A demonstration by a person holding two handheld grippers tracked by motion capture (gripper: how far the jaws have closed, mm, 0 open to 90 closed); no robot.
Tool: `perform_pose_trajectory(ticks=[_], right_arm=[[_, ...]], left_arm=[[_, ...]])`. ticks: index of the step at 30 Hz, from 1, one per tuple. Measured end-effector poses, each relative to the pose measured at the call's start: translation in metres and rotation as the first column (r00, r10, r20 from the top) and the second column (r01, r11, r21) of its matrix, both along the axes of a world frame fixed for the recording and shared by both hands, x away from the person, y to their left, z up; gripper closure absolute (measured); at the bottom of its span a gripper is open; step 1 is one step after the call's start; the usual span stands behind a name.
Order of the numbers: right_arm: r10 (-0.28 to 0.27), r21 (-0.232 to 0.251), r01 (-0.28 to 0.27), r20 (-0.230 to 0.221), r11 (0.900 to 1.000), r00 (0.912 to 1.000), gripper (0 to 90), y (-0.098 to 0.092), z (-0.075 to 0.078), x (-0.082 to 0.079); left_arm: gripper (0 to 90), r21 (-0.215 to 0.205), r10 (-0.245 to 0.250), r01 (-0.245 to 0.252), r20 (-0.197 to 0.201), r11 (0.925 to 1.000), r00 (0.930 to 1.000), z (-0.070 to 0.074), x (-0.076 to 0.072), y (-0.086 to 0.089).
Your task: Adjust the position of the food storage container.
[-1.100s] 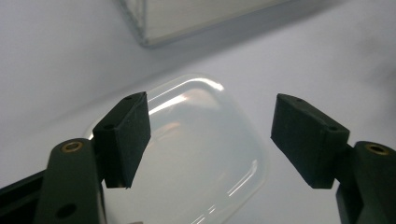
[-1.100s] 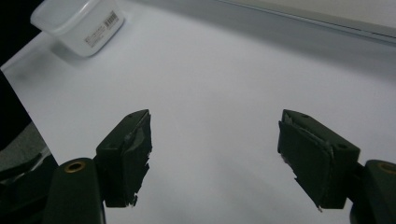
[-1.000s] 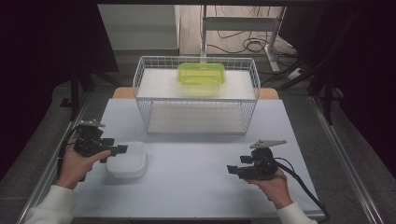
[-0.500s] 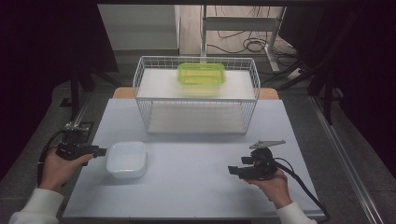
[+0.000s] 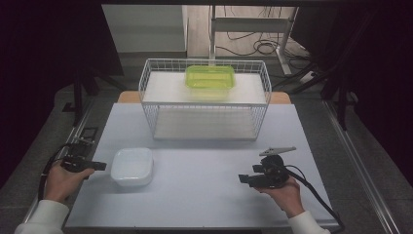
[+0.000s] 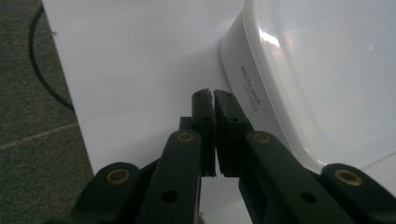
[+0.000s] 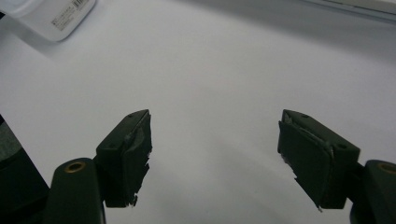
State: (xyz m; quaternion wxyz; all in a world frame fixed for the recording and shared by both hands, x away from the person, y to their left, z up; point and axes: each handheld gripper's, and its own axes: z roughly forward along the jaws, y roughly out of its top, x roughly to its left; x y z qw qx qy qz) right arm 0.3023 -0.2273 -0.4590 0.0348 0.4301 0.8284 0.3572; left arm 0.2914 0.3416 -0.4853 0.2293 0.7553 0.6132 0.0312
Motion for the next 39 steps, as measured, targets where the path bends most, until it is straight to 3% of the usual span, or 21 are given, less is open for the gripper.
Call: perform_pose_trajectory(ticks=[6, 16, 22, 31, 39], right_arm=[[-0.001, 0.001, 0.001, -0.004, 1.000, 1.0000, 25.9, 0.000, -0.001, 0.000], [-0.001, 0.006, 0.001, -0.007, 1.000, 1.0000, 25.9, 0.000, 0.000, 0.000], [-0.001, 0.007, 0.001, -0.007, 1.000, 1.0000, 25.9, 0.000, 0.000, 0.000], [-0.002, 0.007, 0.003, -0.007, 1.000, 1.0000, 25.9, 0.000, 0.000, 0.000], [-0.001, 0.007, 0.001, -0.008, 1.000, 1.0000, 25.9, 0.000, 0.000, 0.000]], left_arm=[[89.9, -0.009, -0.011, 0.011, -0.014, 0.9999, 0.9998, -0.004, 0.001, -0.003], [90.0, -0.065, -0.033, 0.032, -0.019, 0.9974, 0.9993, -0.005, 0.005, -0.011], [90.0, -0.060, -0.047, 0.046, -0.018, 0.9971, 0.9987, -0.004, 0.006, -0.018], [89.7, -0.083, -0.088, 0.087, -0.009, 0.9927, 0.9960, -0.004, 0.011, -0.040], [89.6, -0.085, -0.126, 0.125, -0.009, 0.9885, 0.9919, -0.003, 0.026, -0.062]])
